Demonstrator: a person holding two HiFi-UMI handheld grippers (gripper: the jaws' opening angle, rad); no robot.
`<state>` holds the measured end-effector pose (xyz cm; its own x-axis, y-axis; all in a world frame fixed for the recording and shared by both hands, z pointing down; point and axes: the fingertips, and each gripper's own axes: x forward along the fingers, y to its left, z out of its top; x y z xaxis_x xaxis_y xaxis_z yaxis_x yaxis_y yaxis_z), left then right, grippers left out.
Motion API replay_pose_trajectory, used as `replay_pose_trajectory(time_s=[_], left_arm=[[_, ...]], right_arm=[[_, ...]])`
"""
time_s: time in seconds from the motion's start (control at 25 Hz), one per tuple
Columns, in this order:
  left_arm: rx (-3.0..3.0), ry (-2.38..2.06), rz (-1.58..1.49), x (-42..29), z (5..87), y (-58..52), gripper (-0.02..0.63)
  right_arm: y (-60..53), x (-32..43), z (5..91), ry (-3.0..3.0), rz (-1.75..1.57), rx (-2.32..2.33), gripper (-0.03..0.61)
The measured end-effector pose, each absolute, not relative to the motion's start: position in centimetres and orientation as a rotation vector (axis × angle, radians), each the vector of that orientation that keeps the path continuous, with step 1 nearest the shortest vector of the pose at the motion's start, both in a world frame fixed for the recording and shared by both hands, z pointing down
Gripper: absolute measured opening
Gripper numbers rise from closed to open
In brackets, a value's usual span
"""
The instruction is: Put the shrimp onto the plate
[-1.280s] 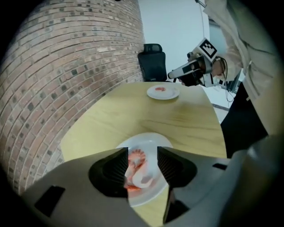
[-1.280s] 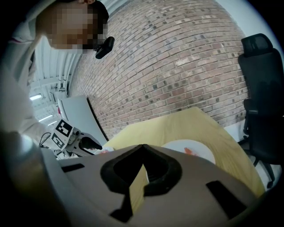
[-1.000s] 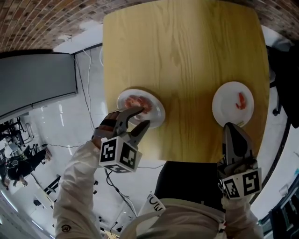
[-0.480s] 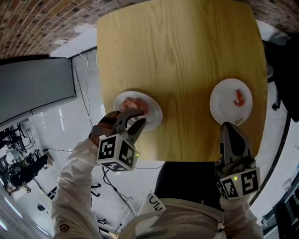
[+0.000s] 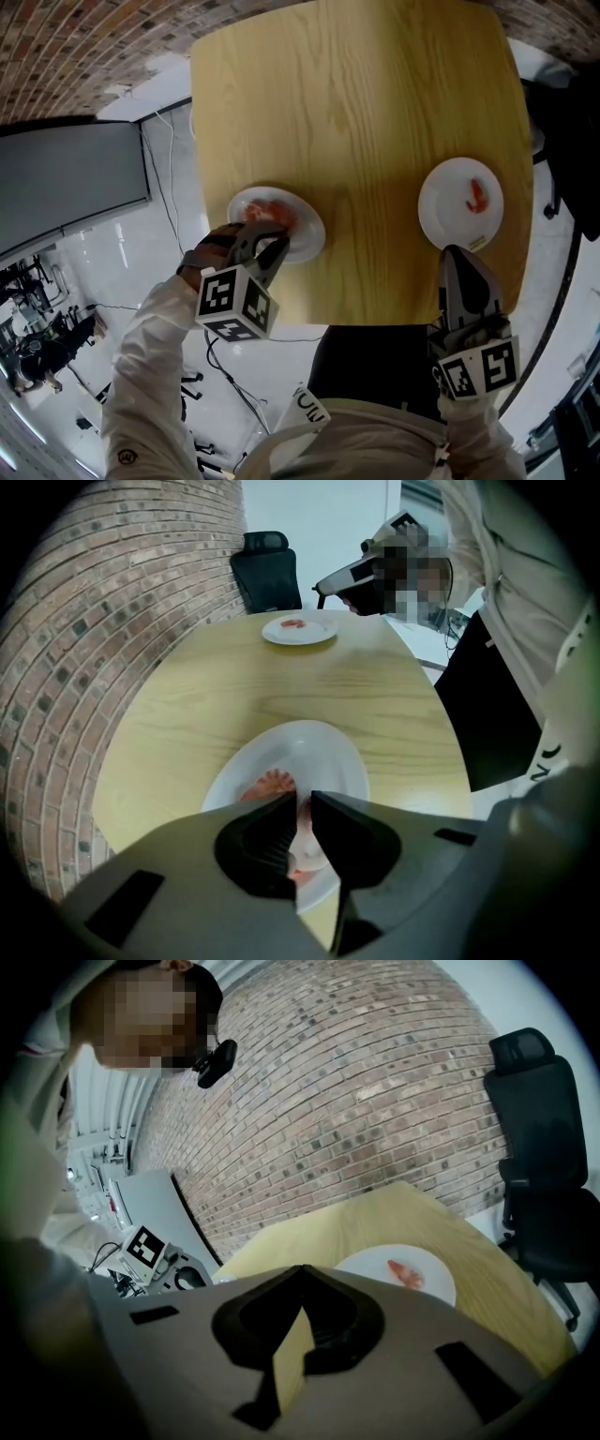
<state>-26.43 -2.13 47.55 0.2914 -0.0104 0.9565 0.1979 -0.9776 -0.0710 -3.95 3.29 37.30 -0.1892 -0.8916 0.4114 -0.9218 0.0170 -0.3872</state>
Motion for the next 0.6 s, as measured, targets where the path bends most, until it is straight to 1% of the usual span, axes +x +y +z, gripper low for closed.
replay_pose_trajectory(time_s=[0.6], left_arm=[[-2.397,-0.192,-1.791,-26.65,47.47,-2.01,0.049]], right_arm=[[3.35,-4.08,36.95,-2.197,0.925,1.984,0.025]])
